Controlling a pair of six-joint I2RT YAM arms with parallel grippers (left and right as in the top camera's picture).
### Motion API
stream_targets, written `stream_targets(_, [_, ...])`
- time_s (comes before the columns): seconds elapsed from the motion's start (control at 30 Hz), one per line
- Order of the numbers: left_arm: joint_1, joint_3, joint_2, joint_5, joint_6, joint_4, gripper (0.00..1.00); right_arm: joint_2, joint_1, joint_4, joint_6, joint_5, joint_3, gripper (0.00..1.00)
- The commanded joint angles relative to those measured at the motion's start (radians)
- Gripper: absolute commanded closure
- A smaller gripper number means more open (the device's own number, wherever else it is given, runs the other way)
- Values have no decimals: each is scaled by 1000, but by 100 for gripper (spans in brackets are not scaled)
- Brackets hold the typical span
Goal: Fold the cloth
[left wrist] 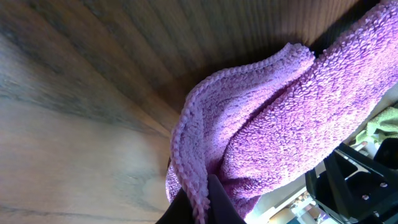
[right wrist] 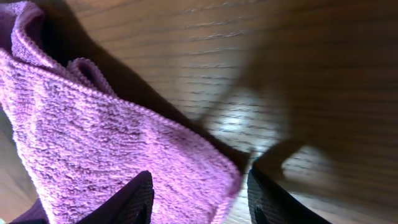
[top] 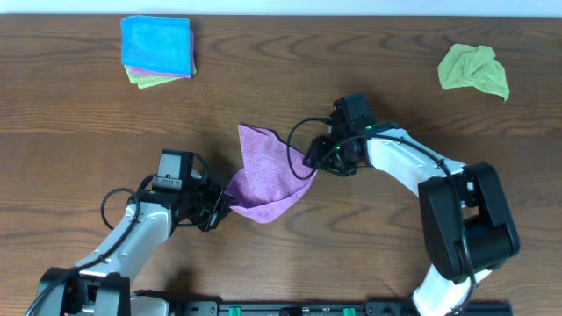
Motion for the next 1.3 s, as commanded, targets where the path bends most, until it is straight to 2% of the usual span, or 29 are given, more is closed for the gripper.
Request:
stream_targets(0.0, [-2, -5, 4, 17, -4, 2, 94, 49, 25, 0, 34, -5, -13, 51])
stream_targets(0.07, [-2, -5, 4, 19, -4, 5, 94, 63, 34, 0, 37, -8, -13, 55])
stream_targets(0.1, [-2, -5, 4, 20, -4, 5, 94, 68, 37, 0, 37, -9, -13, 60])
stream_targets(0.3, [-2, -5, 4, 22, 0, 10, 94, 82, 41, 0, 21, -7, -13, 98])
stream_targets(0.57, [10, 5, 3, 61, 20, 72, 94, 48, 19, -5, -14, -8, -12, 99])
stream_targets(0.83, [39, 192, 0, 92, 53, 47, 94, -198, -57, -38, -62, -4, -11, 99])
stream_targets(1.07, [39, 426, 0, -40, 64, 16, 94, -462, -59, 20, -49, 19, -10, 99])
stream_targets(1.27, [39, 516, 0, -106, 105, 19, 94, -532, -59, 49, -45, 52, -9, 99])
